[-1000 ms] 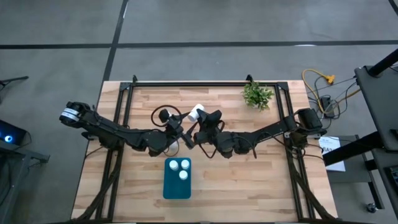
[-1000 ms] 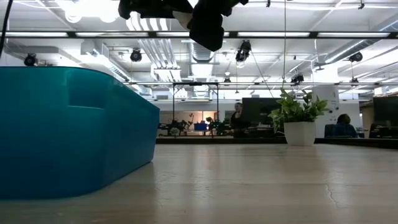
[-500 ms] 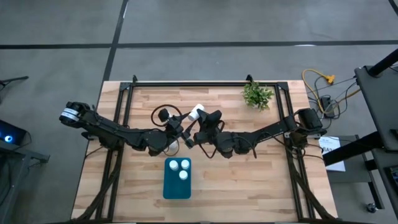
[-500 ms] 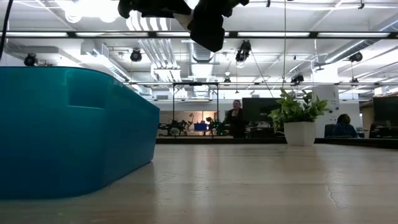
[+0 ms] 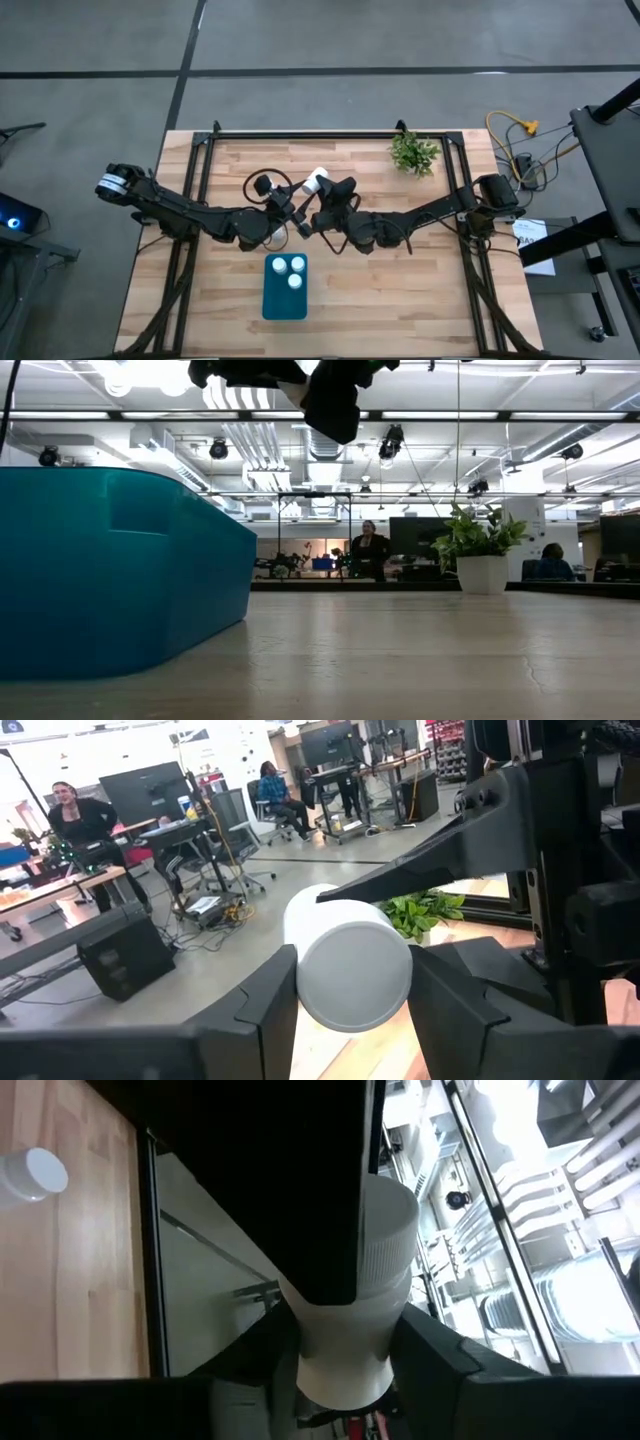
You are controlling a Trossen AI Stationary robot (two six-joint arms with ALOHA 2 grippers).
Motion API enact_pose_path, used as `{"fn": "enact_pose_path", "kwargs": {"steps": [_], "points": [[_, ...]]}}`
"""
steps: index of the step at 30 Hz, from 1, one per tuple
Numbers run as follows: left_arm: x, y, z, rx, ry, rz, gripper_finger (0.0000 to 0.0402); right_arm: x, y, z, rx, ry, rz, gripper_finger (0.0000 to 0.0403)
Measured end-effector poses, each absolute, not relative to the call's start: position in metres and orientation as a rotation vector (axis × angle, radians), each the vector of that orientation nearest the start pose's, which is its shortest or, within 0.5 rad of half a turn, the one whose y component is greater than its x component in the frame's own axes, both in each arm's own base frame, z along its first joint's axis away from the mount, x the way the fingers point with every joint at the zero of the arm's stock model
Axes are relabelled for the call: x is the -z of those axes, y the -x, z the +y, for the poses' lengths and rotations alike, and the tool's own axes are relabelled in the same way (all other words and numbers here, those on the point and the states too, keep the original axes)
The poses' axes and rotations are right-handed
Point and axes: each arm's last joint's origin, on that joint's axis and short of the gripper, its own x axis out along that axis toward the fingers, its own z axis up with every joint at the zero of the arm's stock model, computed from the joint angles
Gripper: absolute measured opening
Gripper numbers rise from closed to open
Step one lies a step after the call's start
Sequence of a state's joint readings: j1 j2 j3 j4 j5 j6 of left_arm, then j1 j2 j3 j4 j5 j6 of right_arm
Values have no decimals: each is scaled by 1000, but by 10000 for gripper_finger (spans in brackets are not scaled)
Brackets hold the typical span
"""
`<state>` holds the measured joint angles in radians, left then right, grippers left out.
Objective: Pick and place pill bottles into a basket
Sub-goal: Put the white pill bottle into the blue bin
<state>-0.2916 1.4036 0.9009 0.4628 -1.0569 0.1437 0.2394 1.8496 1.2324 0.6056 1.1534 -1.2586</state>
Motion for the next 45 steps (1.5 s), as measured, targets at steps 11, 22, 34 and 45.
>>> {"fn": "enact_pose_path", "kwargs": {"steps": [11, 22, 34, 45], "points": [[-297, -294, -64, -733, -187, 90, 142, -264, -402, 72, 789, 1132, 557, 241], [-302, -285, -68, -833, -240, 114, 142, -271, -394, 80, 820, 1130, 574, 247], [-312, -258, -74, -834, -281, 177, 142, -253, -375, 82, 823, 1130, 621, 228], [-319, -216, -76, -616, -155, 234, 142, -246, -327, 67, 856, 923, 524, 226]]}}
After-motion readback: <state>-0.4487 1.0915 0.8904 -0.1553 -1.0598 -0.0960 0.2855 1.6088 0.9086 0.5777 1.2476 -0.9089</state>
